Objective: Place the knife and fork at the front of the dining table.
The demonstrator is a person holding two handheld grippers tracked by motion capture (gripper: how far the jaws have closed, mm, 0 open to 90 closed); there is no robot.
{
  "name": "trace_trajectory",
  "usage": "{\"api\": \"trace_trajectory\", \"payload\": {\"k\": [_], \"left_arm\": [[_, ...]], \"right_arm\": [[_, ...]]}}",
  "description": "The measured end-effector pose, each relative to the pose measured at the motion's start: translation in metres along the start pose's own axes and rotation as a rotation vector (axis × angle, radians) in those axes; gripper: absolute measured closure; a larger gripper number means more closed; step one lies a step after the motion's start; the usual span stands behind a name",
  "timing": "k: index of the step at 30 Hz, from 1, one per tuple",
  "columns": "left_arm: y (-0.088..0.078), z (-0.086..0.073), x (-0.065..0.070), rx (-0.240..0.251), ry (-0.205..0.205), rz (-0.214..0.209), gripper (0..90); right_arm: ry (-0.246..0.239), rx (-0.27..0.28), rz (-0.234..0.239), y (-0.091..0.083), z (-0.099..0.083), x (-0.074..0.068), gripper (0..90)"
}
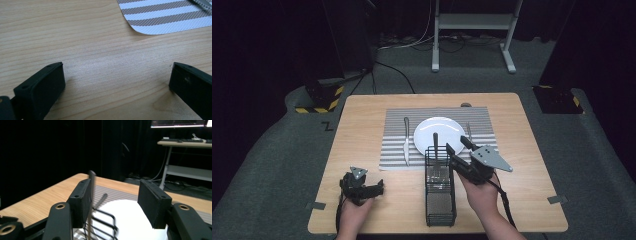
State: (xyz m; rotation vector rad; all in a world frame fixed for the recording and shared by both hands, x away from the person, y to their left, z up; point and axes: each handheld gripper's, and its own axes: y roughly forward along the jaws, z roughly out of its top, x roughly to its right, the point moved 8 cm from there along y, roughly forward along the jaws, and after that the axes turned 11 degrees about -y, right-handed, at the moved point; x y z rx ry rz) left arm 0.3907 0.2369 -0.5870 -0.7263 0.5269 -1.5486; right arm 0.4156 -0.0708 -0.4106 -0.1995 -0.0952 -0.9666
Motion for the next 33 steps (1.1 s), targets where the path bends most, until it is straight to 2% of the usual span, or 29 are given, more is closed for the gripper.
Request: {"api": "trace_trajectory", "payload": {"k": [2, 5, 8, 11, 14, 18, 21, 23, 26, 28, 29, 31, 33], "left_arm": [[0.0, 0.0, 0.0, 0.0, 0.0, 0.0, 0.4], [0.0, 0.0, 0.0, -0.001, 0.002, -0.003, 0.3], [0.0, 0.0, 0.0, -0.001, 0.002, -0.003, 0.3], [0.0, 0.0, 0.0, -0.001, 0.002, -0.004, 0.3], [0.0, 0.0, 0.0, 0.0, 0.002, -0.004, 0.4], [0.0, 0.0, 0.0, 0.001, -0.001, -0.004, 0.4], [0.0, 0.0, 0.0, 0.002, -0.001, -0.003, 0.4], [0.0, 0.0, 0.0, 0.002, -0.001, -0.003, 0.4], [0.0, 0.0, 0.0, 0.0, 0.002, -0.002, 0.4], [0.0, 0.0, 0.0, 0.002, -0.001, -0.003, 0.4], [0.0, 0.0, 0.0, 0.002, -0.001, -0.003, 0.4], [0.0, 0.0, 0.0, -0.001, 0.003, -0.002, 0.4], [0.0, 0.0, 0.0, -0.001, 0.002, -0.002, 0.4]], "right_arm": [[-0.004, 0.001, 0.015, 0.006, 0.006, -0.006, 45.6], [-0.037, -0.001, 0.028, 0.016, 0.012, -0.014, 46.8], [-0.056, -0.025, 0.045, 0.029, 0.012, -0.021, 51.0], [-0.08, -0.073, 0.048, 0.043, 0.005, -0.024, 55.8], [-0.073, -0.111, 0.063, 0.052, -0.001, -0.024, 62.2], [-0.058, -0.127, 0.096, 0.057, -0.004, -0.021, 69.3], [-0.064, -0.119, 0.121, 0.056, -0.004, -0.023, 79.8], [-0.069, -0.106, 0.139, 0.054, -0.003, -0.025, 81.6], [-0.028, -0.068, 0.195, 0.048, -0.002, -0.026, 86.0], [-0.025, -0.036, 0.199, 0.044, 0.0, -0.026, 87.0], [-0.037, -0.027, 0.186, 0.041, 0.002, -0.026, 87.1], [-0.052, -0.001, 0.19, 0.036, 0.006, -0.026, 87.1], [-0.034, 0.025, 0.197, 0.031, 0.012, -0.025, 87.1]]}}
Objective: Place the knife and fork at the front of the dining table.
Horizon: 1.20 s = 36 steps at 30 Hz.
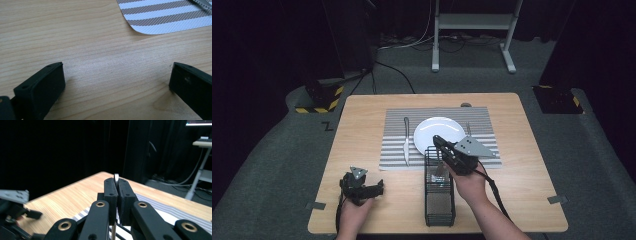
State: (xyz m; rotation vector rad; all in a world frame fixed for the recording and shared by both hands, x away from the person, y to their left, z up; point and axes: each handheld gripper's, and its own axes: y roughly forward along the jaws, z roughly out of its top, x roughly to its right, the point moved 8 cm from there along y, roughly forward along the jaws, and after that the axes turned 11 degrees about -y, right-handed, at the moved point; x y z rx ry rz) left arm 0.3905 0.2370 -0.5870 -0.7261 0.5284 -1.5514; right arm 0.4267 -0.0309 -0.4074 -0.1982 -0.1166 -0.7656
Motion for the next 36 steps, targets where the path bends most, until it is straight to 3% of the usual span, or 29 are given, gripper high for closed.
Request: {"api": "trace_trajectory", "payload": {"k": [14, 19, 23, 26, 30, 34, 36], "left_arm": [[0.0, 0.0, 0.0, 0.0, -0.001, 0.002, 0.4], [0.0, 0.0, 0.0, 0.0, -0.001, 0.002, 0.4], [0.0, 0.0, 0.0, 0.0, -0.001, 0.002, 0.4], [0.0, 0.0, 0.0, 0.0, -0.001, 0.002, 0.4], [0.0, 0.0, 0.0, 0.0, 0.0, 0.002, 0.4], [0.0, 0.0, 0.0, 0.0, -0.001, 0.003, 0.4], [0.0, 0.0, 0.0, 0.0, -0.001, 0.004, 0.4]], "right_arm": [[0.011, 0.185, -0.024, -0.05, 0.058, 0.002, 87.2], [-0.01, 0.242, -0.034, -0.07, 0.079, 0.002, 87.2], [-0.051, 0.281, -0.074, -0.091, 0.097, 0.006, 87.2], [-0.068, 0.294, -0.114, -0.104, 0.105, 0.015, 87.2], [-0.07, 0.295, -0.17, -0.121, 0.109, 0.039, 87.2], [-0.073, 0.27, -0.234, -0.132, 0.099, 0.068, 87.2], [-0.061, 0.237, -0.261, -0.133, 0.085, 0.085, 87.2]]}}
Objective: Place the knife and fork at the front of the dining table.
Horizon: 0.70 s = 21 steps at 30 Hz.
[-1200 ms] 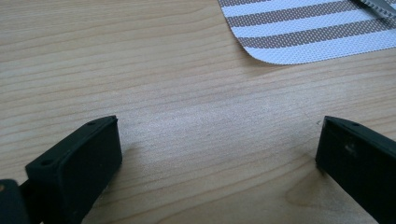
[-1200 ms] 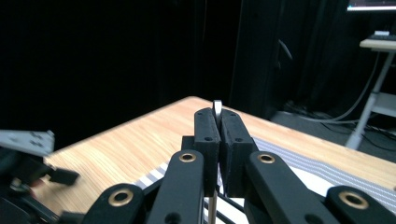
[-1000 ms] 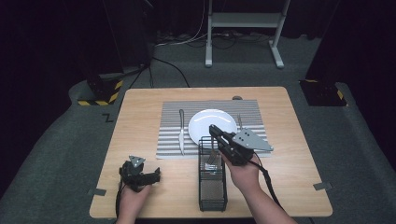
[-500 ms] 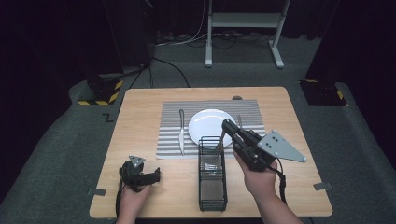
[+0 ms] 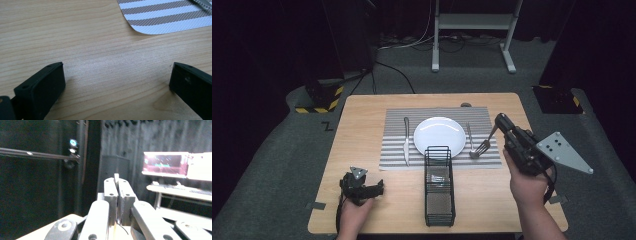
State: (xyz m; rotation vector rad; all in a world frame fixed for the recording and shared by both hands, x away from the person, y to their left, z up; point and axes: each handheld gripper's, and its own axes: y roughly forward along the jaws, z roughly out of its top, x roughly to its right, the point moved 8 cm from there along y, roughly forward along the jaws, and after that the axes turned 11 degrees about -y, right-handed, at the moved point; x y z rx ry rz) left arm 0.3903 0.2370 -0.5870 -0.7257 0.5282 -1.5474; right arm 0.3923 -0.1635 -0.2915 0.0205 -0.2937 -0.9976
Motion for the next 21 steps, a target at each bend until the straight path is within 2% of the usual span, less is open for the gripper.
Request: {"api": "trace_trajectory", "payload": {"k": [2, 6, 8, 11, 16, 21], "left_arm": [[0.0, 0.0, 0.0, 0.0, 0.0, 0.0, 0.4], [0.0, 0.0, 0.0, 0.0, 0.0, 0.0, 0.4], [0.0, 0.0, 0.0, 0.0, 0.0, 0.0, 0.4], [0.0, 0.0, 0.0, 0.0, 0.0, 0.0, 0.4], [0.0, 0.0, 0.0, 0.001, -0.001, 0.001, 0.4], [0.0, 0.0, 0.0, 0.004, -0.004, 0.006, 0.4]], "right_arm": [[0.008, -0.033, -0.017, 0.002, -0.017, 0.012, 87.2], [0.023, -0.12, -0.046, 0.007, -0.064, 0.033, 87.3], [0.045, -0.169, -0.05, 0.012, -0.09, 0.04, 87.2], [0.061, -0.22, -0.049, 0.019, -0.119, 0.047, 87.3], [0.07, -0.272, -0.045, 0.029, -0.147, 0.051, 87.3], [0.061, -0.302, -0.047, 0.039, -0.158, 0.055, 87.2]]}}
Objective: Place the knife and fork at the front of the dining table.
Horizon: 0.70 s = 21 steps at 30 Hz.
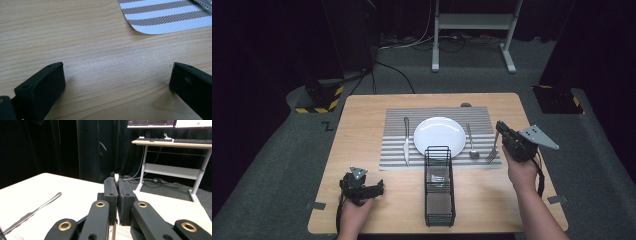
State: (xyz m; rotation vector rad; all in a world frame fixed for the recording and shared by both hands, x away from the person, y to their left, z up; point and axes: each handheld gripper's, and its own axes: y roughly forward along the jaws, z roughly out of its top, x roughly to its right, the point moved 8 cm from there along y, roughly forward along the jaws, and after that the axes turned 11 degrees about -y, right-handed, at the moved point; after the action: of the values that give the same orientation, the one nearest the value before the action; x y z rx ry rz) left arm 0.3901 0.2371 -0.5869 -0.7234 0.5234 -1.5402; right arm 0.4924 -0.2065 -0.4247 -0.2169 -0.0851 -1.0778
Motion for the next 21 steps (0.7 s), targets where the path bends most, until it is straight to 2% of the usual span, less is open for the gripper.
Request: {"api": "trace_trajectory", "payload": {"k": [7, 15, 21], "left_arm": [[0.0, 0.0, 0.0, 0.0, -0.001, 0.0, 0.4], [0.0, 0.0, 0.0, -0.001, -0.001, -0.001, 0.4], [0.0, 0.0, 0.0, -0.001, -0.001, -0.002, 0.4]], "right_arm": [[0.028, -0.051, 0.021, 0.016, -0.014, 0.002, 87.3], [0.04, -0.062, 0.025, 0.029, -0.015, 0.002, 87.2], [0.066, -0.062, 0.024, 0.048, -0.02, 0.006, 87.2]]}}
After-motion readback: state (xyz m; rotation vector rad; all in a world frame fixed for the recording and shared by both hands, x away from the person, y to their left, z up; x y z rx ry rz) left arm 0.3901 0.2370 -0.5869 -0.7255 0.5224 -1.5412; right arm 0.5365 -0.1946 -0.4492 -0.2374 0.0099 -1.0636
